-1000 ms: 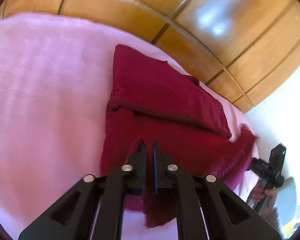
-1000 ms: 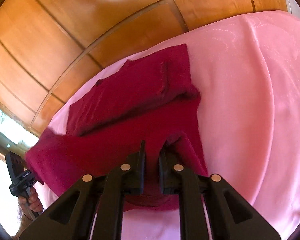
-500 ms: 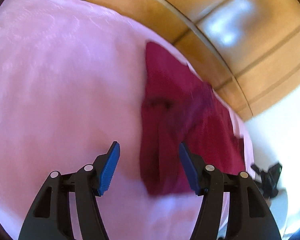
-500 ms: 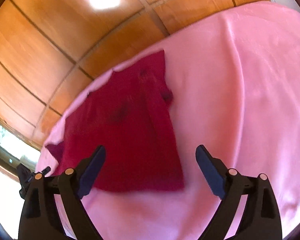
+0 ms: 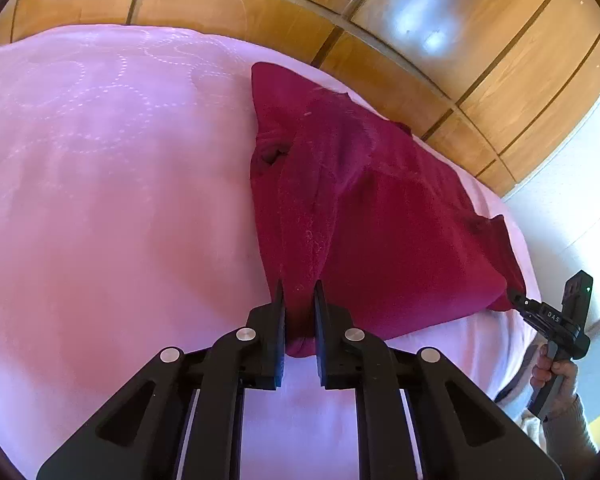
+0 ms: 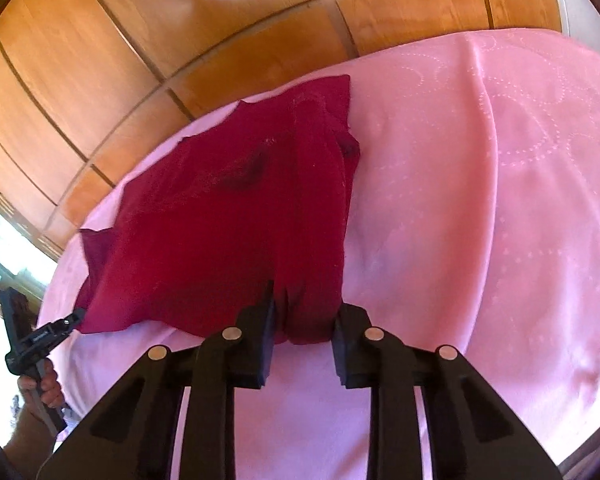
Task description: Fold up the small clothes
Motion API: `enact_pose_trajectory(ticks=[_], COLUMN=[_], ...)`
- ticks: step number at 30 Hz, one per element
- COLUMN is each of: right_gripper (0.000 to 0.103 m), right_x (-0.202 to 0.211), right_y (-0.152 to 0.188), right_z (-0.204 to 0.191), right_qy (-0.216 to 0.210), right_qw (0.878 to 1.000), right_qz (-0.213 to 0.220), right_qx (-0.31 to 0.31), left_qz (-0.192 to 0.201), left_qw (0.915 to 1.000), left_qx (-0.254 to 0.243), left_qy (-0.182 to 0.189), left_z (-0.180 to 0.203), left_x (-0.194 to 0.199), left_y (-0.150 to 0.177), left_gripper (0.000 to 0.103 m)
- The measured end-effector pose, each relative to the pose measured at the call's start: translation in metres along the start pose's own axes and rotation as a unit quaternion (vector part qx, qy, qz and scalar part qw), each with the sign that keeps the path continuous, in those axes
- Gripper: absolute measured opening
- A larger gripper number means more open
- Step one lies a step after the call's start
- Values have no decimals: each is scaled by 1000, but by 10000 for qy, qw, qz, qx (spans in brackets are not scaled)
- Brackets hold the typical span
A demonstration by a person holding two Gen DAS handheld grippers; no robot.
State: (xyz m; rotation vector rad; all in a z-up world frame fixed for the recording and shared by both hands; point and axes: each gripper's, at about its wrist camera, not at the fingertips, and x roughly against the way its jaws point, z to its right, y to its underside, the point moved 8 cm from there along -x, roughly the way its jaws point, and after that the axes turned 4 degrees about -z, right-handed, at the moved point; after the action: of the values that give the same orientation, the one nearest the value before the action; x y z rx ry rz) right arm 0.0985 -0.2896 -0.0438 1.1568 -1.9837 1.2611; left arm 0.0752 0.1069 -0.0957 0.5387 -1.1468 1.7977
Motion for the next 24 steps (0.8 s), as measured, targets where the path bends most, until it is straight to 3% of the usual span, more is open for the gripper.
enact_pose_trajectory(ticks=[13, 15, 16, 18, 19, 22, 24], right_gripper=[21, 23, 26, 44, 48, 58, 62], right_x=[41, 41, 41, 42, 43, 45, 45], right_y=[91, 89, 87, 81, 75, 65, 61], right_z=[1, 1, 1, 1, 0, -2, -4], right_qy=[-27, -58, -40, 67, 95, 251, 304], right_qw=[9975, 9977, 9978, 9984, 9988, 9992, 9991], right_qz=[-705, -676, -658, -566, -472, -300, -234], right_qx=[0, -38, -34, -10, 12, 77, 153], left_qz=[-374, -285, -246, -78, 97, 347, 374], left_qw=[9991, 9992, 9992, 9986, 9967, 9891, 9883], left_qx=[195, 215, 172, 12, -157, -613, -736], left_qy=[22, -179, -268, -531, -794, -1295, -1285], left_z=[2, 1, 0, 0, 1, 7, 13], left_x=[51, 55, 57, 63, 67, 67, 60], left_y=[96, 93, 88, 76, 68, 47, 36], left_gripper=[12, 17, 26, 42, 49, 50, 50])
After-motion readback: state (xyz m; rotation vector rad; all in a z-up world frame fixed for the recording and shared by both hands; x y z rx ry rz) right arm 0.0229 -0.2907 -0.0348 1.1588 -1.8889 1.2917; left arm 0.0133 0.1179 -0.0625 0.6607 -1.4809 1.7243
